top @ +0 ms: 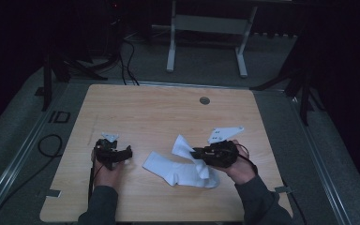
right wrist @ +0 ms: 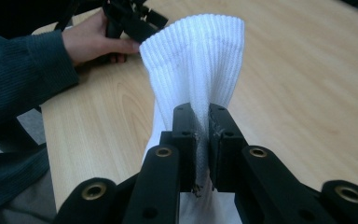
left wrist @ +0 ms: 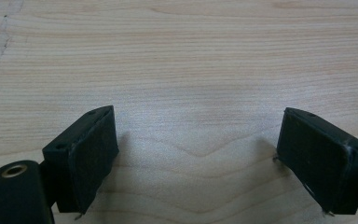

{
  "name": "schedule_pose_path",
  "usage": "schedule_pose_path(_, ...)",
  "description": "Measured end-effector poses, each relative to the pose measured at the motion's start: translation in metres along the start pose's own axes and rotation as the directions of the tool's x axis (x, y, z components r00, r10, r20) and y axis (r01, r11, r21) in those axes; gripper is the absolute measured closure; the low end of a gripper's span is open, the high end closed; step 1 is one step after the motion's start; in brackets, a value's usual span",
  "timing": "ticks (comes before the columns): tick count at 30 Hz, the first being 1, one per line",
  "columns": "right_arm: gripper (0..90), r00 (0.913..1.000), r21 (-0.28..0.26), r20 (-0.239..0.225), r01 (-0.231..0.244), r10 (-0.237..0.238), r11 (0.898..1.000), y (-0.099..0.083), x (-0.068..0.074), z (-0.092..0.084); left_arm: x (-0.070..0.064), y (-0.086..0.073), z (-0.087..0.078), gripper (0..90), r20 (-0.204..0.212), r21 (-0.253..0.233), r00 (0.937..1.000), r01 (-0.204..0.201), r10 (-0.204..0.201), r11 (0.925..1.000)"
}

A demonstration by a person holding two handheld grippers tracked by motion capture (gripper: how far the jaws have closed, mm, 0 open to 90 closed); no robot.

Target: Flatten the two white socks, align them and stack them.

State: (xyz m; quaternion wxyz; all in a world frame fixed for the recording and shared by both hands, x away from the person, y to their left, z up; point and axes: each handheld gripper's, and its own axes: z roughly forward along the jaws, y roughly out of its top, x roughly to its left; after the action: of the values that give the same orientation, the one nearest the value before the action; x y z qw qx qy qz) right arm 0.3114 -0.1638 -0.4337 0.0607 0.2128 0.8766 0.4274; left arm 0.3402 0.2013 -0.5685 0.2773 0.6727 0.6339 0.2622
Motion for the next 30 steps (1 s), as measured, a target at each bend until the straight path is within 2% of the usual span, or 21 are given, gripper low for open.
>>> schedule_pose_path(7,82.2,0.9995,0.027,-0.022,-0.02,0.021,0.999,-0.004,0.001,0.03,0.0,0.0,0.0,12.1,0.0,0.0,1.0,0.0,0.0,1.0)
schedule_pose_path(15,82.0,0.9999,0.06,-0.006,-0.014,0.015,0.998,-0.005,0.008,0.057,0.0,0.0,0.0,12.1,-0.001,-0.001,1.0,0.0,0.0,1.0)
schedule_pose_path(20,82.0,0.9996,0.085,-0.004,-0.028,0.029,0.996,-0.003,0.009,0.075,0.0,0.0,0.0,12.1,-0.001,-0.002,1.0,0.001,-0.001,1.0)
schedule_pose_path(26,81.8,0.9983,0.142,0.004,-0.059,0.059,0.988,0.0,0.009,0.099,-0.001,0.0,0.0,12.6,-0.001,-0.005,1.0,0.002,-0.002,1.0)
schedule_pose_path(30,81.7,0.9981,0.183,0.02,-0.062,0.059,0.981,0.0,0.012,0.114,-0.003,-0.002,-0.002,17.5,-0.002,-0.014,1.0,0.005,-0.005,0.9999)
